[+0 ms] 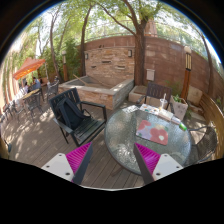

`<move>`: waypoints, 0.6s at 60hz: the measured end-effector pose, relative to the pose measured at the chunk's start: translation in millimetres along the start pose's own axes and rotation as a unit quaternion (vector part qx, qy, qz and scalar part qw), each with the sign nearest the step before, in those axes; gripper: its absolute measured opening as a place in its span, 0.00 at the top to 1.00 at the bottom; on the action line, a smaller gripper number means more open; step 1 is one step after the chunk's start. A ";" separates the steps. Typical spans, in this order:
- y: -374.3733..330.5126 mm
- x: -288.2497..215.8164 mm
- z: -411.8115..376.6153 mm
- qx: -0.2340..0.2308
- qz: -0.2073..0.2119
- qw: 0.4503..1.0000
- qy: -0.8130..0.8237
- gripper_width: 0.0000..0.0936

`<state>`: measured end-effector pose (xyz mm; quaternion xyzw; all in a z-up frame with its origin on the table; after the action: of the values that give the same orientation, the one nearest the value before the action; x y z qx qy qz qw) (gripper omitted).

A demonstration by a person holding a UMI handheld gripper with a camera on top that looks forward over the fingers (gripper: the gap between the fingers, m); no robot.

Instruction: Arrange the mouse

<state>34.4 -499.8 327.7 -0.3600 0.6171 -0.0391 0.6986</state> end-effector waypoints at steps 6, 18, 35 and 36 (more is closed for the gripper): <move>1.6 4.5 6.9 0.021 -0.006 1.000 -0.002 0.09; 24.4 40.9 10.5 0.061 -0.035 0.997 0.011 0.09; 34.6 134.2 96.9 0.150 -0.095 0.982 0.059 0.09; 37.5 137.8 107.4 0.158 -0.097 0.981 0.062 0.09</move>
<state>147.8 -492.1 189.9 -0.3001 0.6076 -0.2252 0.7000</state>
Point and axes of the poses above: the point between the fingertips, and its own axes, seen from behind it with the camera up: z to the right, x down, y forward, the way the camera looks, the point moved 8 cm from there along -y, backward, against the way the camera looks, and after that the axes turned 1 degree about y, right-handed, at the moved point
